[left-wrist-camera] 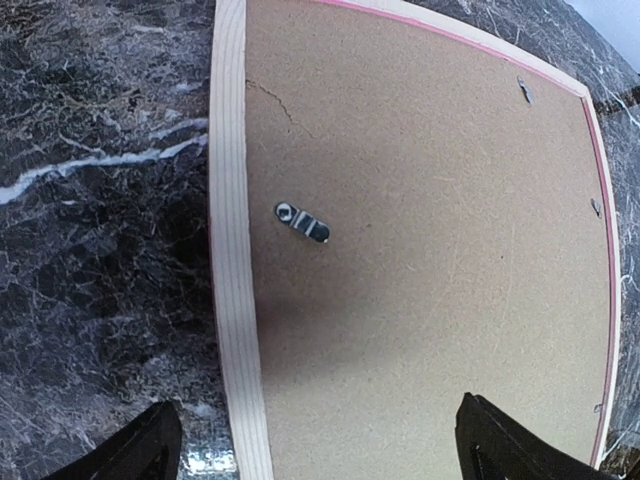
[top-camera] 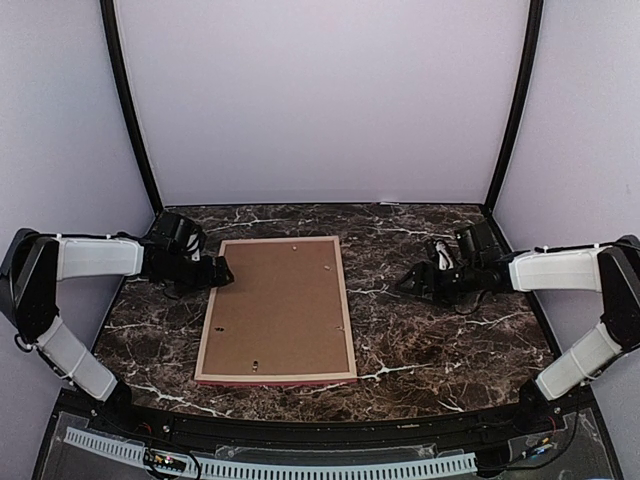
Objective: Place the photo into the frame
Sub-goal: Place the photo frame at the center of the board.
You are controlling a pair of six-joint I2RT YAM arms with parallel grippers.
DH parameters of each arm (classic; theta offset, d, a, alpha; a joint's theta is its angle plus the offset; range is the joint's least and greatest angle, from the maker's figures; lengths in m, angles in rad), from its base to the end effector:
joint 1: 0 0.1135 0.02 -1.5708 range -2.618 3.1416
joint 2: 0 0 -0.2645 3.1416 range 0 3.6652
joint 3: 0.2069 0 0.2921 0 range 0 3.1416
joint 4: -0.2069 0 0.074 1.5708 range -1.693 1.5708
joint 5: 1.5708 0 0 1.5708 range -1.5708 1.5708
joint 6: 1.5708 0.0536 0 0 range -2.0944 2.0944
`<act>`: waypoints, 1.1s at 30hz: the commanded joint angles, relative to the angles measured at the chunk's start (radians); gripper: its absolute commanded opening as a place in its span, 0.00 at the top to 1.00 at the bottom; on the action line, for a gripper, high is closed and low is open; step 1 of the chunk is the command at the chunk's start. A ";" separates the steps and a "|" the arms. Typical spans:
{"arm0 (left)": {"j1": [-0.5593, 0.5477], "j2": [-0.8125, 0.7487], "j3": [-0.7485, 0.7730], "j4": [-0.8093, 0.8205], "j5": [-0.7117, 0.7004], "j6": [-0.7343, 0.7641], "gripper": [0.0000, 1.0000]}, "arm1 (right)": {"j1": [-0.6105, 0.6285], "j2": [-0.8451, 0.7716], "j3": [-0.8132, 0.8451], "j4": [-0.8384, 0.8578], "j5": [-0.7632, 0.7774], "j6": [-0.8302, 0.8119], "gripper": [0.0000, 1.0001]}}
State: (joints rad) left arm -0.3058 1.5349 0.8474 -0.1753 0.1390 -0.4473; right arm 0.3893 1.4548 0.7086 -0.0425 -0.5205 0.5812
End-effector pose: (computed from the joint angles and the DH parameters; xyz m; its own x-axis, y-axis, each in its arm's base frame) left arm 0.3336 -0.1131 0.1462 -0.8193 -0.1905 -0.5408 0.0330 0.9260 -0.3762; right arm 0.2905 0.1480 0.1407 -0.9074 0.1426 -0.3953 -0.1859 0.7075 0.6818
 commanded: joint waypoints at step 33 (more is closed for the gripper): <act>-0.228 0.190 0.047 0.148 0.240 -0.051 0.07 | 0.310 0.225 0.137 0.013 0.242 0.050 0.21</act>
State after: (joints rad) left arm -0.4431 1.6985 0.8856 -0.0708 0.2867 -0.4488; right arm 0.6861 1.7718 0.9249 -0.0315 -0.3164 0.6125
